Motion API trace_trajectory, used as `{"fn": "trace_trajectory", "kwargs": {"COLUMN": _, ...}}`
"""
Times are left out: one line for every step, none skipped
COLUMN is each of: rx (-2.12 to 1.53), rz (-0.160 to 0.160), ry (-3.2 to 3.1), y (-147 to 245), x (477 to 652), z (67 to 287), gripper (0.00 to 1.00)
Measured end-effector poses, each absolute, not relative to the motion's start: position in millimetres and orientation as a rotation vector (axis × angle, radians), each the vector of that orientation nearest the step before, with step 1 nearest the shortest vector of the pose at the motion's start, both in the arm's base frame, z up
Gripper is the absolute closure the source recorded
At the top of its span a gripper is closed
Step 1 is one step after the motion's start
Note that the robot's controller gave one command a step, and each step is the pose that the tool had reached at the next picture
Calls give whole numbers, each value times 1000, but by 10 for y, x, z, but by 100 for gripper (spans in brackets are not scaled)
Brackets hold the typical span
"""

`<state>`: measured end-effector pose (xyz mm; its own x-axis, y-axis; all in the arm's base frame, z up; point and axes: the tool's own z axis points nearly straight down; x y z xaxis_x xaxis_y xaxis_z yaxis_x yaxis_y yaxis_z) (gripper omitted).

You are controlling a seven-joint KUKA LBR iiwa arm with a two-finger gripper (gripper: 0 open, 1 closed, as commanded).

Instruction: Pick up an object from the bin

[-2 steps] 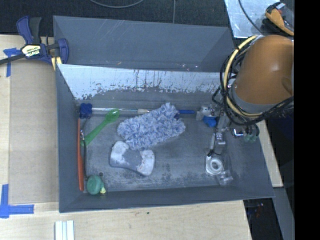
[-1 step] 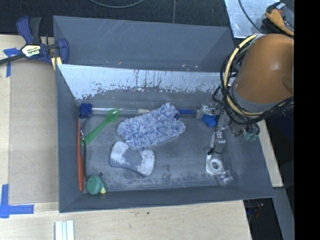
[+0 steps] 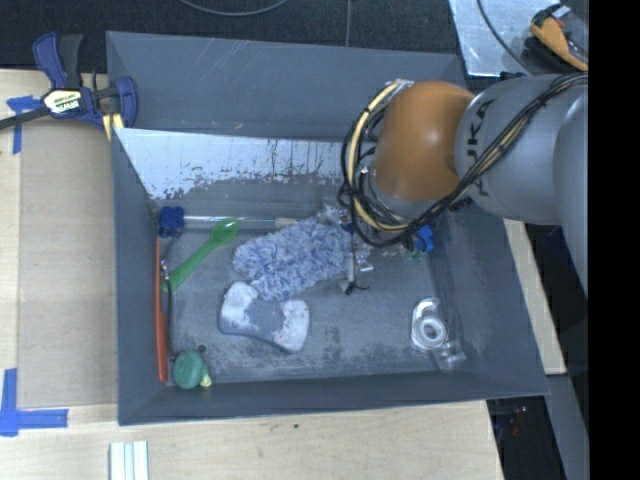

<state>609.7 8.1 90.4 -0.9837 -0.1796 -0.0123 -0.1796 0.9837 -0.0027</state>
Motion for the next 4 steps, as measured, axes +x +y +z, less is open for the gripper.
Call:
{"fn": "trace_trajectory", "kwargs": {"rx": 87, "rz": 0, "ry": 3124, "y": 596, "x": 5835, "z": 1577, "gripper": 0}}
{"fn": "trace_trajectory", "kwargs": {"rx": -266, "rz": -3, "ry": 3121, "y": 662, "x": 6065, "z": 992, "gripper": 0}}
{"fn": "trace_trajectory", "kwargs": {"rx": -184, "rz": -3, "ry": 3119, "y": 598, "x": 6206, "z": 717, "gripper": 0}}
{"fn": "trace_trajectory", "kwargs": {"rx": -628, "rz": -5, "ry": 3060, "y": 625, "x": 6198, "z": 719, "gripper": 100}}
